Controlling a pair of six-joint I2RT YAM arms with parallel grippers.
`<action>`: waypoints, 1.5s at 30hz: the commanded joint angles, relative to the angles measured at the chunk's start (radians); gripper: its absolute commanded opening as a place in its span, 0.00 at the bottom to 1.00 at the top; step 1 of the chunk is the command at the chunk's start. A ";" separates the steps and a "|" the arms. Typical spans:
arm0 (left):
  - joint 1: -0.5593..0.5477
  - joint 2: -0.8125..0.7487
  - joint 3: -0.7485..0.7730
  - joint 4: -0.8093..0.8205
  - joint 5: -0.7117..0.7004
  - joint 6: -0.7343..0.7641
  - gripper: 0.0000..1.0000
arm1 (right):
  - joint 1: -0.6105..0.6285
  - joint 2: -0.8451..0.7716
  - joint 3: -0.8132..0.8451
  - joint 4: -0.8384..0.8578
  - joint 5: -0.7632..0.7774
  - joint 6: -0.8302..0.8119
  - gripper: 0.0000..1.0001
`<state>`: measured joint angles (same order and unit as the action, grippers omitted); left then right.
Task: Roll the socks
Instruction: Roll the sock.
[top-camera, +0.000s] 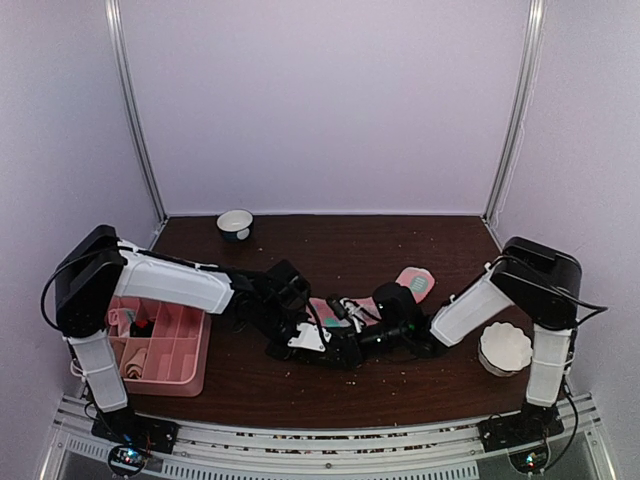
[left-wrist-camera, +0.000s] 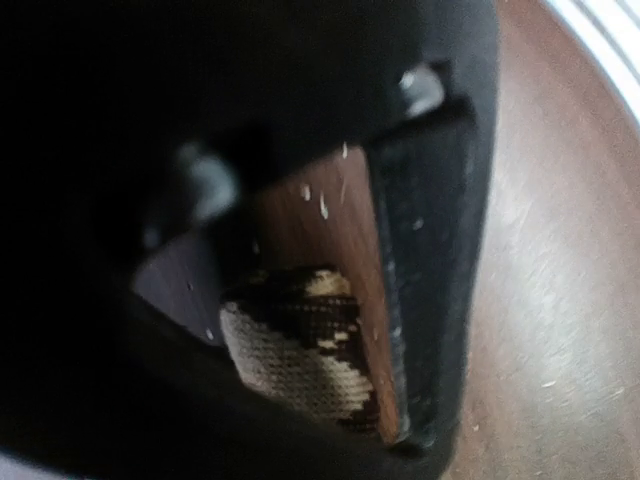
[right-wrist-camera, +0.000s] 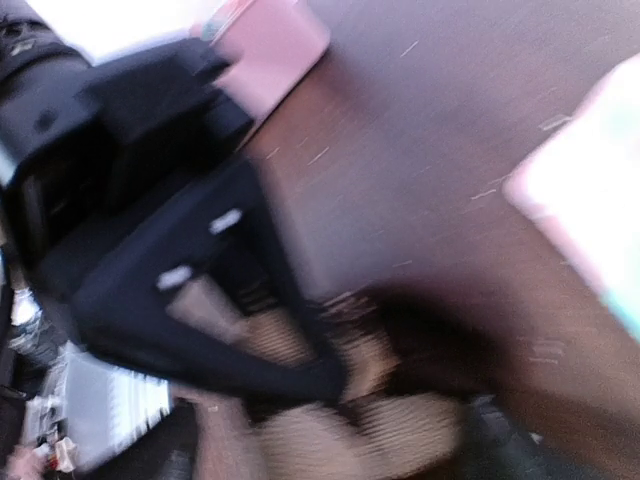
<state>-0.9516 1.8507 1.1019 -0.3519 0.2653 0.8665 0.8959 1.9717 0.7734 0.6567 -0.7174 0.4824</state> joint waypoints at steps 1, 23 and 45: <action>0.048 0.078 0.066 -0.171 0.043 -0.067 0.05 | 0.001 -0.046 -0.130 -0.209 0.273 -0.089 1.00; 0.083 0.238 0.245 -0.461 0.231 -0.065 0.04 | 0.128 -0.551 -0.518 0.080 0.948 -0.253 0.90; 0.169 0.295 0.563 -1.097 0.719 0.143 0.00 | 0.395 -0.471 -0.201 -0.020 0.788 -0.604 0.73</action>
<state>-0.7807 2.1632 1.6634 -1.3666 0.9340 0.9565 1.2827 1.4944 0.5278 0.6968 0.0383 -0.0696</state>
